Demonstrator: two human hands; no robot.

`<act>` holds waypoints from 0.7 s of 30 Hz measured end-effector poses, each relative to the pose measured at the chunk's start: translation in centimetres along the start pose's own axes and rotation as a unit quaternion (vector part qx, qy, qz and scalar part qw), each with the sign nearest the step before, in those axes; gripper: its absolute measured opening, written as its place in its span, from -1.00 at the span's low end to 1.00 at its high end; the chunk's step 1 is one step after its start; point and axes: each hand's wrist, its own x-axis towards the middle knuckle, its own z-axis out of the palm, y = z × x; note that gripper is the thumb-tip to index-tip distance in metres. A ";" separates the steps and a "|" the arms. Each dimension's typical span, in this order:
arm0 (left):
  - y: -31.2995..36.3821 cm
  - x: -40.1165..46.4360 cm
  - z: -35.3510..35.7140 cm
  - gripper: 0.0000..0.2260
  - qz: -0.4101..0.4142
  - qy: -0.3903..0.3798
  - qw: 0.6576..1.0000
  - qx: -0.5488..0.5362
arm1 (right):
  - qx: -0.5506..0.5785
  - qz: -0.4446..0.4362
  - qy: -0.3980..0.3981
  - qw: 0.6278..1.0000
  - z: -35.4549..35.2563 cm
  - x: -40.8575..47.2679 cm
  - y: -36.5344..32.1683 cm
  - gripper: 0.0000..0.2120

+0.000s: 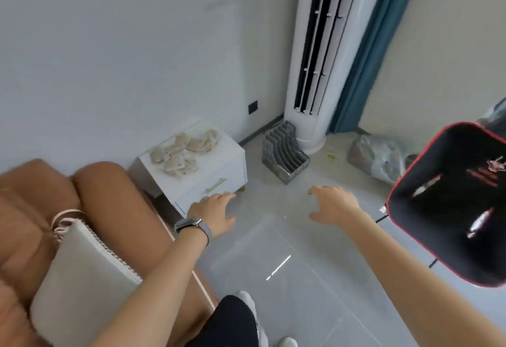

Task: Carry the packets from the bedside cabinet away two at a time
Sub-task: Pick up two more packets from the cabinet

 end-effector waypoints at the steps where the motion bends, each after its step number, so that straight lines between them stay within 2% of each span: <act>1: -1.7 0.9 -0.5 -0.46 -0.024 -0.005 1.000 -0.007 | -0.008 -0.023 0.000 1.000 -1.1 2.3 -1.4 -0.37; 4: -6.6 4.1 -2.3 -0.44 -0.081 -0.017 0.996 -0.025 | -0.017 -0.071 -0.003 0.997 -3.8 9.2 -6.0 -0.39; 7: -10.6 8.2 -4.2 -0.45 -0.111 -0.011 0.993 -0.040 | -0.009 -0.082 -0.032 0.996 -5.7 15.8 -10.1 -0.36; 13: -15.3 15.5 -6.9 -0.46 -0.122 -0.058 0.990 -0.045 | -0.053 -0.116 -0.078 0.989 -7.9 25.3 -15.6 -0.44; 18: -18.7 19.6 -6.6 -0.46 -0.140 -0.089 0.984 -0.057 | -0.036 -0.135 -0.133 0.981 -7.8 31.9 -18.6 -0.40; 21: -21.0 23.1 -7.2 -0.47 -0.162 -0.087 0.981 -0.064 | -0.017 -0.158 -0.135 0.978 -8.9 36.5 -21.2 -0.43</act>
